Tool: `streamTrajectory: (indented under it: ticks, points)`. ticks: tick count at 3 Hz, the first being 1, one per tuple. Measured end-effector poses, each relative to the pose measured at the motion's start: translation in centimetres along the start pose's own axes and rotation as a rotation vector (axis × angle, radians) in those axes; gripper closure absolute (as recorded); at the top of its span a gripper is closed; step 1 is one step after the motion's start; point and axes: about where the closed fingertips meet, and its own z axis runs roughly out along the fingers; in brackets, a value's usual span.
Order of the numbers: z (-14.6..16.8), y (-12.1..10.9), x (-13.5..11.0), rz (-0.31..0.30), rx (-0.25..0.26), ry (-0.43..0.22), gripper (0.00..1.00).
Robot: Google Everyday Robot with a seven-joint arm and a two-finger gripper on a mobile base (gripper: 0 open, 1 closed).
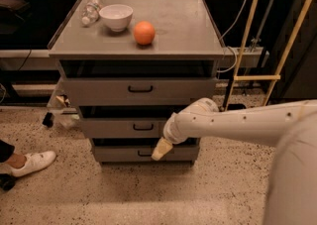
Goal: Open middle drawer
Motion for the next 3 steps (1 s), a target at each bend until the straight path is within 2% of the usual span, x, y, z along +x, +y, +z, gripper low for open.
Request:
streamTrajectory:
  ticks: [1, 2, 3]
  points:
    - [5.8, -1.2, -0.8, 0.074, -0.035, 0.027, 0.0]
    - [10.8, -2.7, -0.7, 0.154, -0.046, 0.044, 0.0]
    - [13.3, -5.2, -1.2, 0.223, -0.013, 0.019, 0.0]
